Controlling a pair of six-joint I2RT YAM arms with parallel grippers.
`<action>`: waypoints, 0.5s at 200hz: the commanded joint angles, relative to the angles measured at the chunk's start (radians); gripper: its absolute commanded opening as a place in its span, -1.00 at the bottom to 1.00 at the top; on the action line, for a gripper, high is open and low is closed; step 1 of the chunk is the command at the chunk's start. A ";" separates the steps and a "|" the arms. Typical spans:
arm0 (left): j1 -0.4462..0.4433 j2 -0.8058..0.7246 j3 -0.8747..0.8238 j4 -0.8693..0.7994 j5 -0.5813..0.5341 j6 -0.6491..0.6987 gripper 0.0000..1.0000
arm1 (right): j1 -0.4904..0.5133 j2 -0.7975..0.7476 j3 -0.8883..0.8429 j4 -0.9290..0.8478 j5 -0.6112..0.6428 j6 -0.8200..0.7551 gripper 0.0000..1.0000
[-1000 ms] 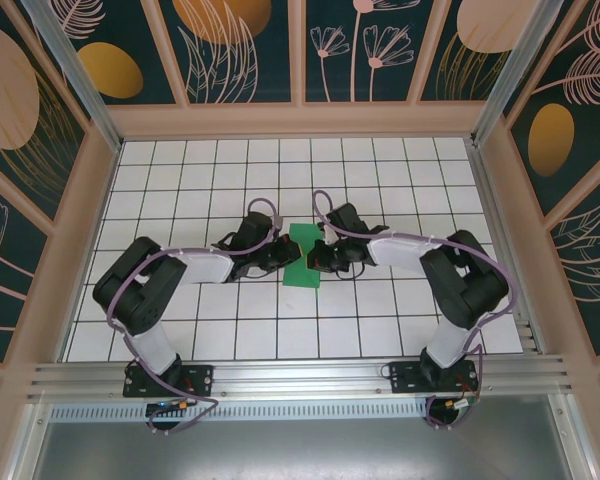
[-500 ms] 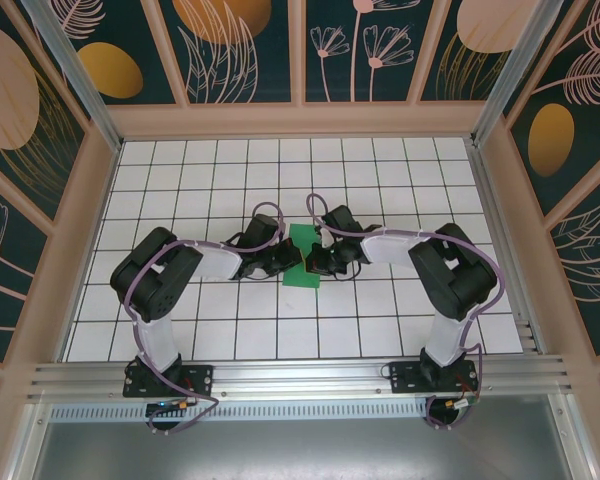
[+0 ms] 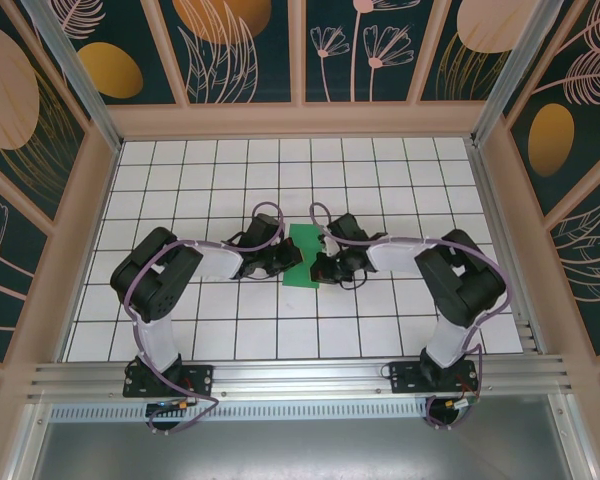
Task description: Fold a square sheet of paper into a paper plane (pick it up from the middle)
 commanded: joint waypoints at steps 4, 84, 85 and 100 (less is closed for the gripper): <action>-0.001 0.036 -0.025 -0.087 -0.054 -0.014 -1.00 | 0.008 -0.066 -0.102 -0.117 -0.016 -0.015 -0.88; -0.001 -0.073 0.020 -0.026 0.042 0.022 -0.65 | -0.095 -0.225 -0.060 0.023 0.063 0.077 -0.48; -0.002 -0.077 0.021 -0.027 0.042 0.022 -0.64 | -0.096 -0.223 -0.059 0.026 0.062 0.076 -0.47; -0.001 -0.119 0.029 -0.025 0.043 0.015 -0.44 | -0.134 -0.173 -0.023 0.050 0.059 0.064 -0.38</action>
